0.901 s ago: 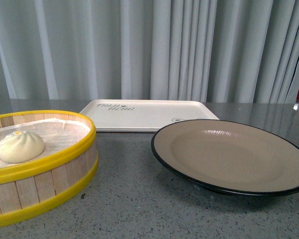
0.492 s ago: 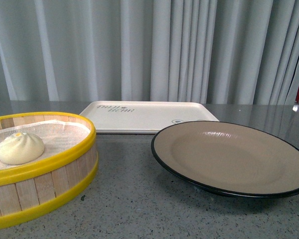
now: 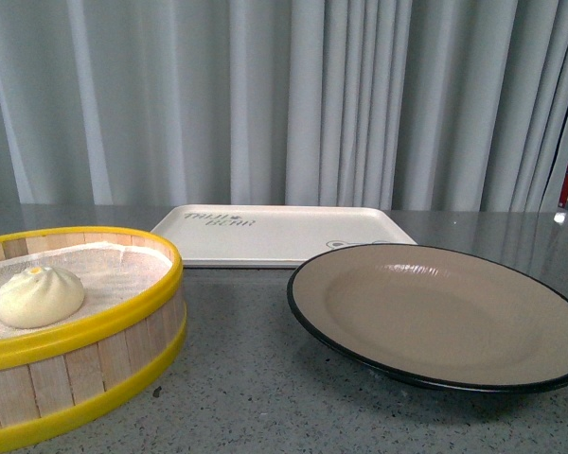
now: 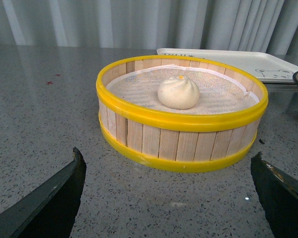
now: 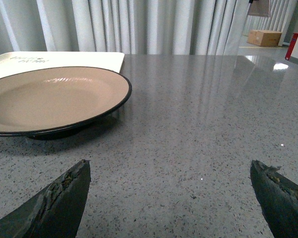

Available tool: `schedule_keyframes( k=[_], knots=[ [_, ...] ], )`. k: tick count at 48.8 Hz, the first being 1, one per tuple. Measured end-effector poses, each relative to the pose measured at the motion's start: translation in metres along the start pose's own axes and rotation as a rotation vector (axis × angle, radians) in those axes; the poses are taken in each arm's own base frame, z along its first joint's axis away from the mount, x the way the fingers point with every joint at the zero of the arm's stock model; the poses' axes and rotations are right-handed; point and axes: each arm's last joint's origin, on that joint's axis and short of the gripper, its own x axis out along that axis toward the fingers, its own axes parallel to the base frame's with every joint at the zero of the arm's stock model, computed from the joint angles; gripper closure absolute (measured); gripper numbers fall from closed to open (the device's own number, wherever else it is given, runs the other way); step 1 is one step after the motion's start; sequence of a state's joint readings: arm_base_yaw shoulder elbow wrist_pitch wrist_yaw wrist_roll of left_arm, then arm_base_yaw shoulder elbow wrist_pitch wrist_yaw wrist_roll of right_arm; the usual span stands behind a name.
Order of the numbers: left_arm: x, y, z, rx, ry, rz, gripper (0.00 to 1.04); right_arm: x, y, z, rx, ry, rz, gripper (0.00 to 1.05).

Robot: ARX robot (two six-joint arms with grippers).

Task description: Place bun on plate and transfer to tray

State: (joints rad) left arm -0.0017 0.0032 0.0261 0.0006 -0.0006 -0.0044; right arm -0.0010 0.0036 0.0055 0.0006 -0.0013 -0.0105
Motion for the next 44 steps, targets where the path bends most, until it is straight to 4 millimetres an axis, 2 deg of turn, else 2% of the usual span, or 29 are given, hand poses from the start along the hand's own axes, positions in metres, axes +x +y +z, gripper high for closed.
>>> schedule_keyframes(
  k=[20,22,26,35,44],
  knots=[
    [0.000,0.000,0.000,-0.004,0.004,0.004,0.07,0.000,0.000,0.000,0.000,0.000,0.000,0.08],
    [0.003,0.000,-0.002,-0.066,0.047,0.090,0.07,0.000,0.000,0.000,0.000,0.000,0.000,0.08],
    [0.017,0.002,0.009,-0.139,0.042,0.136,0.07,0.000,0.000,0.000,0.000,0.000,0.000,0.08],
    [0.061,0.003,0.066,-0.073,-0.099,0.059,0.07,0.000,0.000,0.000,0.000,0.000,0.000,0.08],
    [0.105,-0.010,0.090,0.024,0.057,-0.075,0.07,0.000,0.000,0.000,0.000,0.000,0.000,0.08]
  ],
)
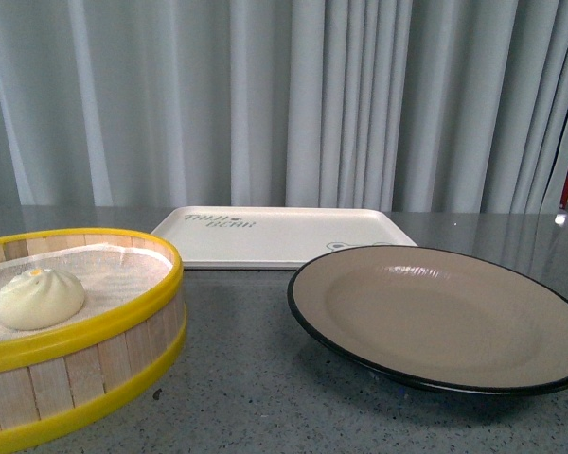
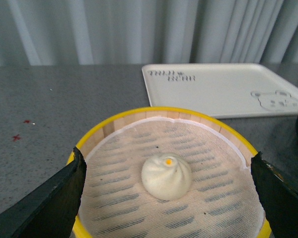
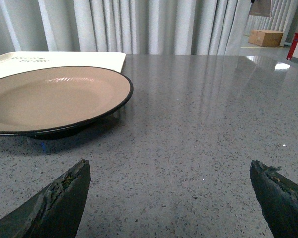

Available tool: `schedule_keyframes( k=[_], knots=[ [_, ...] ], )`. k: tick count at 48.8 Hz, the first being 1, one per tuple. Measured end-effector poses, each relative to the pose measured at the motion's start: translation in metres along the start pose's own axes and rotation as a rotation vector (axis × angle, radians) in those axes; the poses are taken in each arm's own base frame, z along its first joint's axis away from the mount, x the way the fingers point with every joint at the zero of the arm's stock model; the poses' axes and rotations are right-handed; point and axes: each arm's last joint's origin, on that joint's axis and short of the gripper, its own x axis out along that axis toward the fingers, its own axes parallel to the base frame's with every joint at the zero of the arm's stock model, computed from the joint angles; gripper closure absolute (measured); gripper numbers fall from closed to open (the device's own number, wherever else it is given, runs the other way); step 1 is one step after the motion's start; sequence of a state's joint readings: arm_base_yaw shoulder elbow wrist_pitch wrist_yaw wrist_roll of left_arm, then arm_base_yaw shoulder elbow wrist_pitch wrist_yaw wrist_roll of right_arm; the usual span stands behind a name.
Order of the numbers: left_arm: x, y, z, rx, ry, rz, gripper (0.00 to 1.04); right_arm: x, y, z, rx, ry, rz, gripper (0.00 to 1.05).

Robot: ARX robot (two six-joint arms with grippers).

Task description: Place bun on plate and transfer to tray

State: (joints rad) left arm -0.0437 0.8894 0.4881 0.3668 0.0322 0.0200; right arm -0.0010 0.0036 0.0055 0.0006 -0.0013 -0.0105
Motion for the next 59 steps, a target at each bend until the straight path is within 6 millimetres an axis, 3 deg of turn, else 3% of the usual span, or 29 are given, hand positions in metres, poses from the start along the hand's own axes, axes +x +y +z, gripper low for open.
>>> schedule_keyframes(
  k=[12,18,42,59],
  knots=[
    [0.041,-0.013,0.029,0.037,0.193,-0.039,0.07,0.000,0.000,0.000,0.000,0.000,0.000,0.08],
    [0.054,-0.013,0.032,0.011,0.275,-0.016,0.07,0.000,0.000,0.000,0.000,0.000,0.000,0.08],
    [0.092,-0.022,0.010,-0.019,0.460,0.017,0.07,0.000,0.000,0.000,0.000,0.000,0.000,0.08],
    [0.103,-0.024,-0.002,-0.037,0.514,0.044,0.07,0.000,0.000,0.000,0.000,0.000,0.000,0.08]
  ],
)
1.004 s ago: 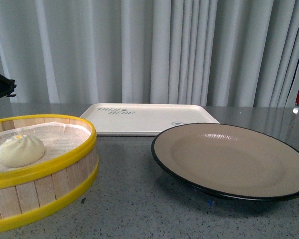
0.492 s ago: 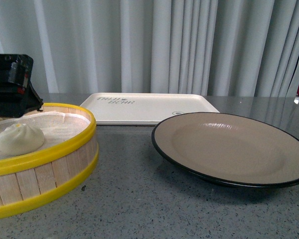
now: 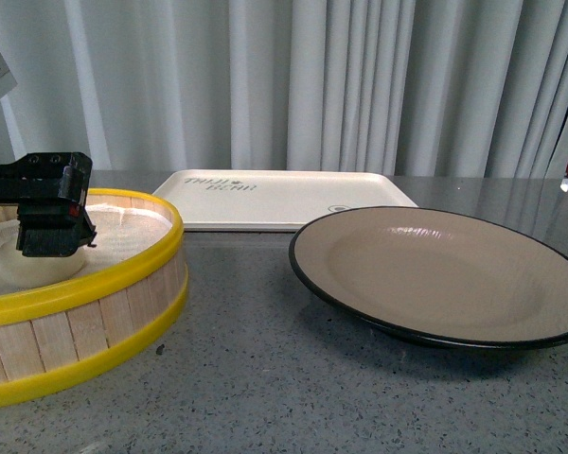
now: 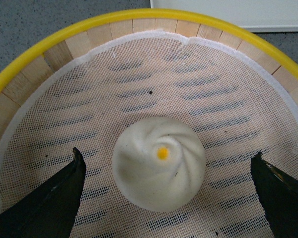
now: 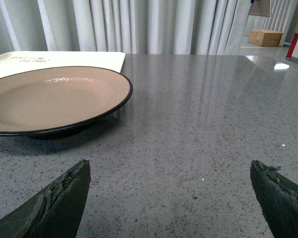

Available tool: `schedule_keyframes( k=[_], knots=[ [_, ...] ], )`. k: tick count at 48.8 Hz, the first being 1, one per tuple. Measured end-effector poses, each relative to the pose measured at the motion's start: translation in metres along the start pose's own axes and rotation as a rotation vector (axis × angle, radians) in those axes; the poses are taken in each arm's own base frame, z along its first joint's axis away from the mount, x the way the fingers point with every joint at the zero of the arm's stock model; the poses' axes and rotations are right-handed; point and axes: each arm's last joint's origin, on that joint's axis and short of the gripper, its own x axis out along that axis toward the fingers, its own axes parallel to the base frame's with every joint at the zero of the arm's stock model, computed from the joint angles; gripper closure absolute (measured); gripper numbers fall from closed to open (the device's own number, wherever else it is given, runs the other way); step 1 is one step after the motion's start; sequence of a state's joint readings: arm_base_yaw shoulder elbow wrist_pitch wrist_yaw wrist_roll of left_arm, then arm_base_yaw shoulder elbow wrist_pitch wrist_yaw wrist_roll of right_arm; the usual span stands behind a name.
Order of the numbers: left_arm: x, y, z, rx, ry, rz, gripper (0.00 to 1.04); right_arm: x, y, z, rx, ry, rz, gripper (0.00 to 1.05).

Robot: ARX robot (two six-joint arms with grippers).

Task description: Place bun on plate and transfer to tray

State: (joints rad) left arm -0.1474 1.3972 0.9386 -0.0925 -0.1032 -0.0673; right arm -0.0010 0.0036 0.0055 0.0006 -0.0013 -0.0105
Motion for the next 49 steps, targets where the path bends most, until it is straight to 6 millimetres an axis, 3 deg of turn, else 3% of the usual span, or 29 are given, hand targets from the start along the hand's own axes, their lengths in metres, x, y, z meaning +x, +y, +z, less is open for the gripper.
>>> schedule_keyframes(
  k=[29,49],
  knots=[
    [0.019,-0.012,-0.002,0.019,0.019,0.028,0.07,0.000,0.000,0.000,0.000,0.000,0.000,0.08],
    [0.018,-0.021,0.000,0.089,-0.029,0.055,0.72,0.000,0.000,0.000,0.000,0.000,0.000,0.08]
  ],
)
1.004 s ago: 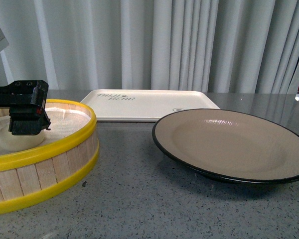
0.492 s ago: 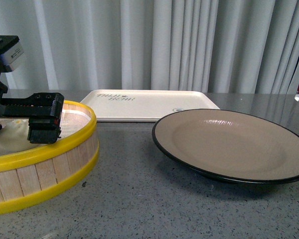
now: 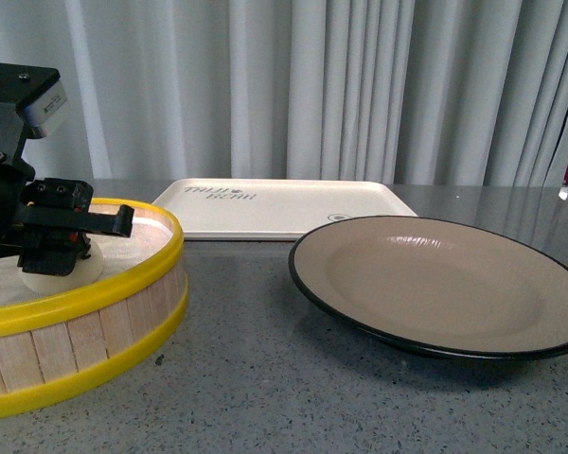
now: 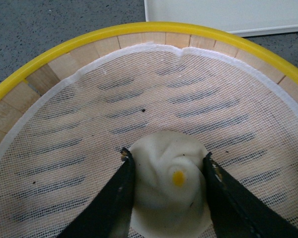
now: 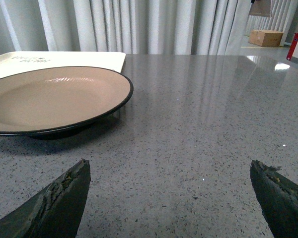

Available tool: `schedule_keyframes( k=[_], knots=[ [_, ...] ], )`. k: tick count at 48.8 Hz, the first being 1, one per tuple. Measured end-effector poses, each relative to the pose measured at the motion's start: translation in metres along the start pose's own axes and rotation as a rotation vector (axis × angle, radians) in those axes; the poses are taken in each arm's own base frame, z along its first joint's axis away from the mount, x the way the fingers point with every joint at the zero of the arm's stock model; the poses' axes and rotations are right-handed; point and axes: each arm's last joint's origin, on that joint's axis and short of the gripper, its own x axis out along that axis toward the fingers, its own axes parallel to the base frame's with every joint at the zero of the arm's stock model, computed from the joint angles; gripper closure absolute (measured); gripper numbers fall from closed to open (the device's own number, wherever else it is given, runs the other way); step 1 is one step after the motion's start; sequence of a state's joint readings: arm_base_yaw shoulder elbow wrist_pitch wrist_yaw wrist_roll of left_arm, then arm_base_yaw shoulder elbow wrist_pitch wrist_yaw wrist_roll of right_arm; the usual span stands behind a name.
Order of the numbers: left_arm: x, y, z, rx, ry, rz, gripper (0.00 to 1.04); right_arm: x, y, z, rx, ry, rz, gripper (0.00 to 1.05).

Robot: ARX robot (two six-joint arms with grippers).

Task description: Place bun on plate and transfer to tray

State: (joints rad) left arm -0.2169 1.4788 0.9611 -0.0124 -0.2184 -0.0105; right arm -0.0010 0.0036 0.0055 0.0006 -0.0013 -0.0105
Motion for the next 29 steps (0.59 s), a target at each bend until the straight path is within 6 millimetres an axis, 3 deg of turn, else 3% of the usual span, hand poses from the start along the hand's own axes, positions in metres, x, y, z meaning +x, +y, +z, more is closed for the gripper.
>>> schedule_keyframes(
  k=[5,11,22,29],
  knots=[
    [-0.001,-0.004,-0.002,0.015,0.002,-0.002,0.89,0.000,0.000,0.000,0.000,0.000,0.000,0.08],
    [-0.005,-0.007,0.000,0.018,-0.008,-0.008,1.01,0.000,0.000,0.000,0.000,0.000,0.000,0.08],
    [-0.018,-0.011,0.008,0.013,-0.041,-0.034,1.01,0.000,0.000,0.000,0.000,0.000,0.000,0.08],
    [-0.026,-0.020,0.025,0.008,-0.116,-0.090,1.01,0.000,0.000,0.000,0.000,0.000,0.000,0.08]
  ],
)
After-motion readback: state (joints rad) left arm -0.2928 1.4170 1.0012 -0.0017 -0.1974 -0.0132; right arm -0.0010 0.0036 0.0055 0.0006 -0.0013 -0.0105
